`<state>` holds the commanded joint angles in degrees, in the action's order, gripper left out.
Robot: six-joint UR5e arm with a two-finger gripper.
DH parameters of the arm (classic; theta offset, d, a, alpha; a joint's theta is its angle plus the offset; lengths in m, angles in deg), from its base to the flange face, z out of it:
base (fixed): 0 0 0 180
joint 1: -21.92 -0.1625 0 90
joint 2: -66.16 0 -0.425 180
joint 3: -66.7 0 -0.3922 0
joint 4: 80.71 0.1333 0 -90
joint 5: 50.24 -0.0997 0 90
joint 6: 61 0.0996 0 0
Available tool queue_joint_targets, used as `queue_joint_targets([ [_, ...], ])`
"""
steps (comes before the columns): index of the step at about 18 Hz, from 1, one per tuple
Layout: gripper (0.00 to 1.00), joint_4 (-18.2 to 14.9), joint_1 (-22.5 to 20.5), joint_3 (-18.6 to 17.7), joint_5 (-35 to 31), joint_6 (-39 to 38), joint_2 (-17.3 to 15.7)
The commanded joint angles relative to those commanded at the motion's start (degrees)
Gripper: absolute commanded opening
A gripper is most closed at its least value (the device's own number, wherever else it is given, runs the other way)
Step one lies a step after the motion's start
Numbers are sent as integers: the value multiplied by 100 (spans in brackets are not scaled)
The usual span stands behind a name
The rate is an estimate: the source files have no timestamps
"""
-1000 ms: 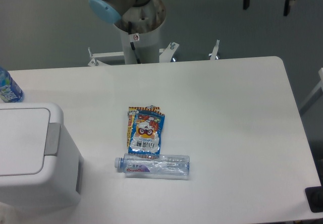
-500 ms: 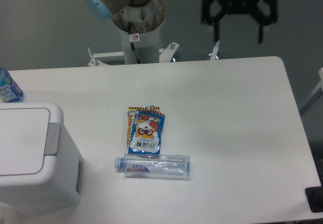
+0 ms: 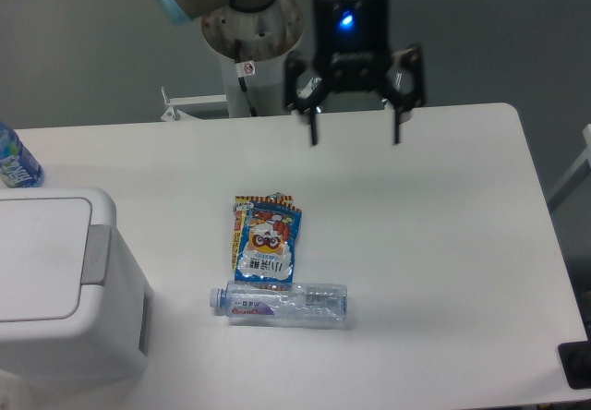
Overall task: Open the trash can
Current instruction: 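Move the open gripper down over the snack packet toward the trash can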
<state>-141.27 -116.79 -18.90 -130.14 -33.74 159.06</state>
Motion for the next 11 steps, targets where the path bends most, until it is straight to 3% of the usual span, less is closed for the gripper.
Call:
queue_joint_targets([
  [8,100,9,765,439,-35,-1440,667],
  [11,100,18,950,501,-35,-1627,800],
])
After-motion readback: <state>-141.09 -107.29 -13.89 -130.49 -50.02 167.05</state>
